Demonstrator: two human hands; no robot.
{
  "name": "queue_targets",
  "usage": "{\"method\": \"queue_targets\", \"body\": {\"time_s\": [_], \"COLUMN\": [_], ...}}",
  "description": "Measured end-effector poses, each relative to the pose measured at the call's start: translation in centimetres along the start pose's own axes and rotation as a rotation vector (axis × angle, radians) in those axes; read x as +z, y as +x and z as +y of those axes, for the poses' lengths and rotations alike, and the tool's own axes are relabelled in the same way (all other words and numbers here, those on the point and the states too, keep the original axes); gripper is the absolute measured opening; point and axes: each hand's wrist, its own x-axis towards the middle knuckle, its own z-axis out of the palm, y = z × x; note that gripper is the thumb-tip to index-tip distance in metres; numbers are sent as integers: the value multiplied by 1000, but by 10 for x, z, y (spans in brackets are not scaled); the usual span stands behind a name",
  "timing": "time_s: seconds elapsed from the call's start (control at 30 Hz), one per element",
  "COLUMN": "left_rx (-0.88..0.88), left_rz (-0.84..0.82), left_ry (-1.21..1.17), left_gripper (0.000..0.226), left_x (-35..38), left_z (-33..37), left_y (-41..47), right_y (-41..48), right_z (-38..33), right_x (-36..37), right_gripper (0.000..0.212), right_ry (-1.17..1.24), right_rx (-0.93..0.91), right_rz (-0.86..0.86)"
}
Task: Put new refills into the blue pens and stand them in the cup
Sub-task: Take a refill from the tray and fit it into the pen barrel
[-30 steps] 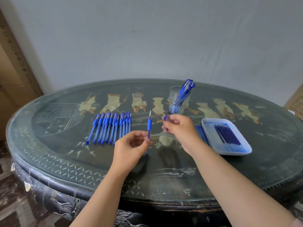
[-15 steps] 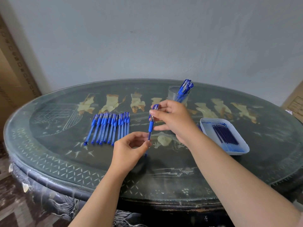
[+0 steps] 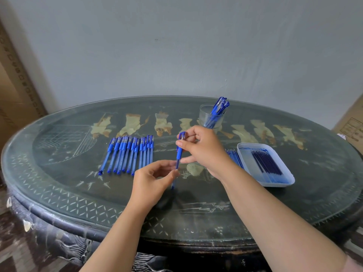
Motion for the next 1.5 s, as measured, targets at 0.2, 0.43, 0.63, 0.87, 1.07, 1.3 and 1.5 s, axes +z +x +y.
{"method": "queue_targets", "body": {"time_s": [0.2, 0.43, 0.63, 0.87, 1.07, 1.3, 1.5], "left_rx": [-7, 4, 83, 47, 11, 10, 10], "left_rz": [-10, -5, 167, 431, 457, 451, 445], "left_ry": [14, 42, 121, 143, 123, 112, 106], "left_gripper": [20, 20, 15, 10, 11, 11, 14], "left_x": [1, 3, 2, -6, -5, -3, -3], "left_z": [2, 7, 6, 0, 0, -1, -1], "left_y": [0, 8, 12, 18, 19, 21, 22], "right_y": [-2, -8, 12, 67, 103, 134, 136], "right_z": [4, 24, 6, -26, -15, 17, 17], "right_x": [-1, 1, -19, -82, -96, -104, -99], "right_gripper": [7, 23, 31, 50, 23, 10, 24], "right_ry": [-4, -27, 24, -89, -411, -633, -999], "right_rx": [-7, -77, -174, -453, -372, -299, -286], "right_rz": [17, 33, 230, 787, 780, 631, 579]}}
